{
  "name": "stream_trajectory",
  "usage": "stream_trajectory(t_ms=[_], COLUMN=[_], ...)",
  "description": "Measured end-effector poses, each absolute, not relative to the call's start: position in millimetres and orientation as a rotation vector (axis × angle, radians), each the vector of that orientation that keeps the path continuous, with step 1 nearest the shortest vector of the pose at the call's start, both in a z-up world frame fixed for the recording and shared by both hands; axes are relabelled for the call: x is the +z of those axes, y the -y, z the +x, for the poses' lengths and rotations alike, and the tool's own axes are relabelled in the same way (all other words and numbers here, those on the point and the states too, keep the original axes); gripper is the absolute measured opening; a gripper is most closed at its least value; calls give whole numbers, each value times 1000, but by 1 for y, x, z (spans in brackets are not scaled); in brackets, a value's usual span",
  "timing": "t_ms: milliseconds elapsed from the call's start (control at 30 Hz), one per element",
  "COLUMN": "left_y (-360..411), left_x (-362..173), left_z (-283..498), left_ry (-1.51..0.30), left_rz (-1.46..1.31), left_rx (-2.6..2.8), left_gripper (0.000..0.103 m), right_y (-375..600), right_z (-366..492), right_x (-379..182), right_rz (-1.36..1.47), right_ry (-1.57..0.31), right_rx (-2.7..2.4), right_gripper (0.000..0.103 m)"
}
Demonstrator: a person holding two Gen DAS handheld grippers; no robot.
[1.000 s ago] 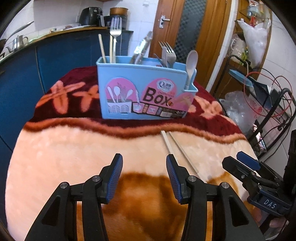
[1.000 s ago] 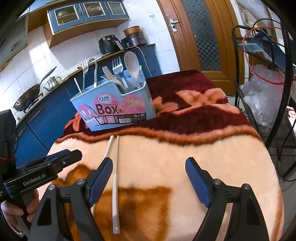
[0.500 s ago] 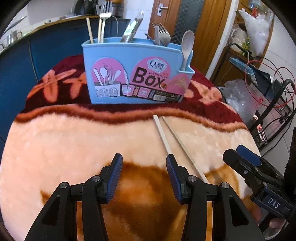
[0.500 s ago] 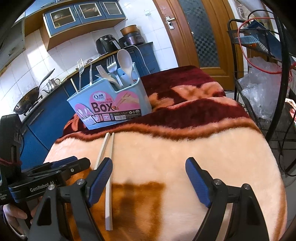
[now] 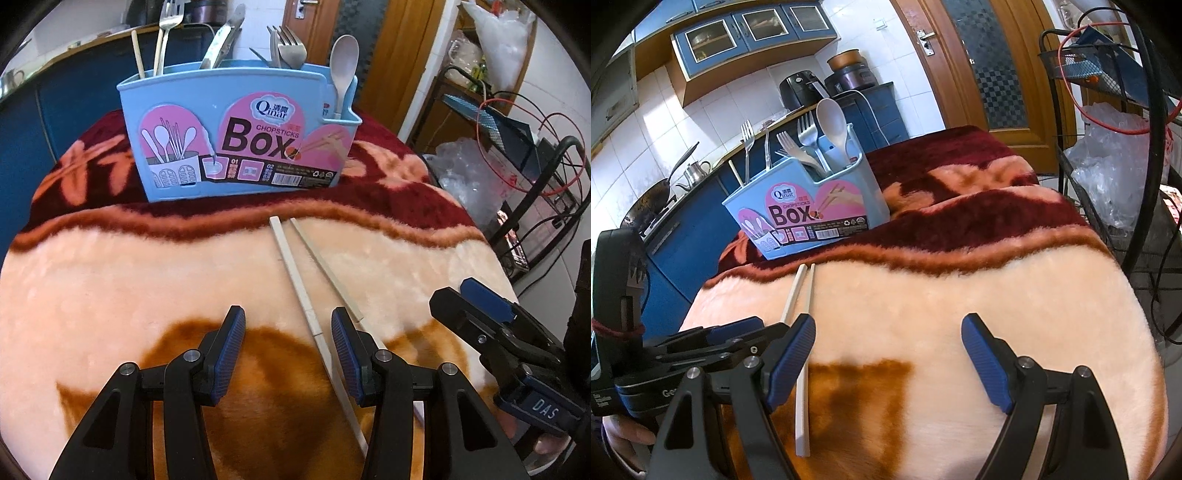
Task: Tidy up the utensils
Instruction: 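Grasp a wooden chopstick with the left tool while the right tool grasps the other chopstick, then lift both chopsticks upright and carry them toward the blue caddy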
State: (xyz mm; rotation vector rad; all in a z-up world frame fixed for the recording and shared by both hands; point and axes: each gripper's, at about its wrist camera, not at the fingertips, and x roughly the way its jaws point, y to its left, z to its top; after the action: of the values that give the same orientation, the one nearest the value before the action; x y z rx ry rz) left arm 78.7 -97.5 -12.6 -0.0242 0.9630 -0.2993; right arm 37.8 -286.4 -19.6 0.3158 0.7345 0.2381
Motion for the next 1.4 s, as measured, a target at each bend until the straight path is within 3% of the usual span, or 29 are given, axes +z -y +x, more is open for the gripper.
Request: stream_trajectory(t_ms=[67, 133, 333, 767, 1233, 1400], left_y=[101, 102, 96, 57, 28, 29], left_x=[-13, -14, -15, -12, -16, -17], left_z=[80, 84, 91, 80, 80, 86], left_ry=[-969, -985, -1031, -1002, -1048, -1088], left_rz=[-6, -10, -88, -190, -95, -59], left_rx=[-300, -320, -336, -314, -275, -310], left_gripper=[32, 24, 10, 6, 7, 8], right_y=[286, 286, 286, 261, 210, 208], right_z=[38, 38, 37, 40, 62, 73], right_x=[-20, -20, -20, -14, -11, -11], right_rz=[315, 314, 311, 225, 39, 55], right_ry=[-736, -736, -738, -774, -992, -1056], right_rx=[237, 237, 241, 284, 443, 434], right_gripper=[84, 84, 84, 84, 84, 89])
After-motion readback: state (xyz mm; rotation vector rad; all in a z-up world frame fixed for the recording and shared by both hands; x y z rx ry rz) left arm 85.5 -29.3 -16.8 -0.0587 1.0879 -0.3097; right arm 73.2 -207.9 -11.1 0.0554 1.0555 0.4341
